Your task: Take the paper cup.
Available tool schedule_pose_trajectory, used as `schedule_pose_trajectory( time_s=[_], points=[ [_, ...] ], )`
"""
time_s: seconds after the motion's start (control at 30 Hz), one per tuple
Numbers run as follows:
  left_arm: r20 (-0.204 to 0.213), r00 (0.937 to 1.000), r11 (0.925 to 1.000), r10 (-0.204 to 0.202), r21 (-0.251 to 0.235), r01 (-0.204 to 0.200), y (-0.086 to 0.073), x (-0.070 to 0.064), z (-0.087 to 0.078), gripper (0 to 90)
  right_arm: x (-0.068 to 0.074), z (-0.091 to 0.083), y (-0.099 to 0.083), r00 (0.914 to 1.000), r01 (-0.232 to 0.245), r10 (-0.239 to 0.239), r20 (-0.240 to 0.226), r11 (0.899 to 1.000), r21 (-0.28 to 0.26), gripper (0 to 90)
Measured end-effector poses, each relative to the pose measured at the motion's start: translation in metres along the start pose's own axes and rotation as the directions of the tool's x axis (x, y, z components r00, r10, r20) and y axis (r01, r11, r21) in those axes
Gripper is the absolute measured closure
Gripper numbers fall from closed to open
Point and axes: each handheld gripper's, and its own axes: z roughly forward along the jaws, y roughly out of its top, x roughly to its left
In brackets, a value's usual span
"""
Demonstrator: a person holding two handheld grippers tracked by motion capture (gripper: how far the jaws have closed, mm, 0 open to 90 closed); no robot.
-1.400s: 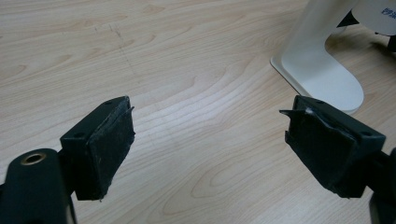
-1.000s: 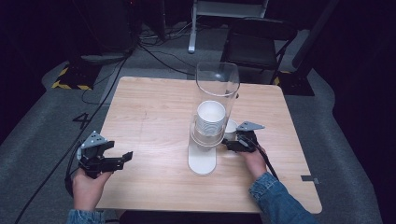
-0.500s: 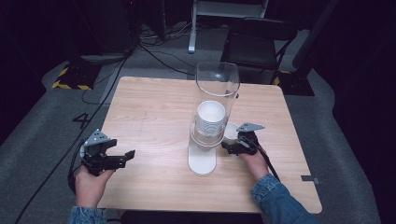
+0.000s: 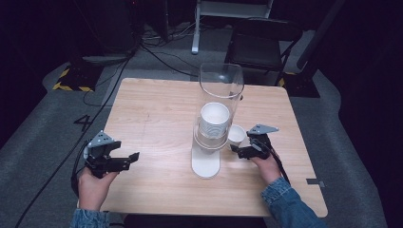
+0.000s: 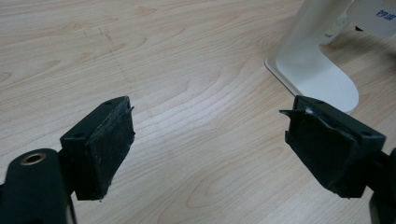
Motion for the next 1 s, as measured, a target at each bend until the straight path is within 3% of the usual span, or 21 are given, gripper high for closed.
schedule_pose_trajectory(
  time_s=[0.33,0.47,0.77,0.93,1.0],
  points=[
    [0.004,1.0,1.0,0.005,0.008,-0.005,-0.001,-0.001,0.002,15.2,0.005,-0.056,0.01,0.9983,0.039,-0.043,-0.038,0.994,-0.107,6.1],
    [0.005,1.0,0.9998,0.002,0.018,-0.002,-0.001,0.0,0.004,15.2,0.001,-0.081,0.011,0.9978,0.058,-0.061,-0.024,0.989,-0.134,9.7],
    [0.008,1.0,0.9997,-0.001,0.024,0.001,-0.003,0.003,0.007,15.2,-0.023,-0.127,0.002,0.9998,0.021,-0.021,0.004,0.984,-0.175,9.8],
    [-0.001,1.0,0.9998,-0.009,0.017,0.009,-0.004,0.007,0.005,15.3,-0.039,-0.145,-0.002,0.9984,-0.017,0.027,0.049,0.983,-0.182,9.8],
    [0.0,0.9998,0.9998,-0.018,0.013,0.018,-0.005,0.007,0.004,15.2,-0.045,-0.151,-0.004,0.9952,-0.03,0.046,0.087,0.984,-0.178,9.9]
  ],
)
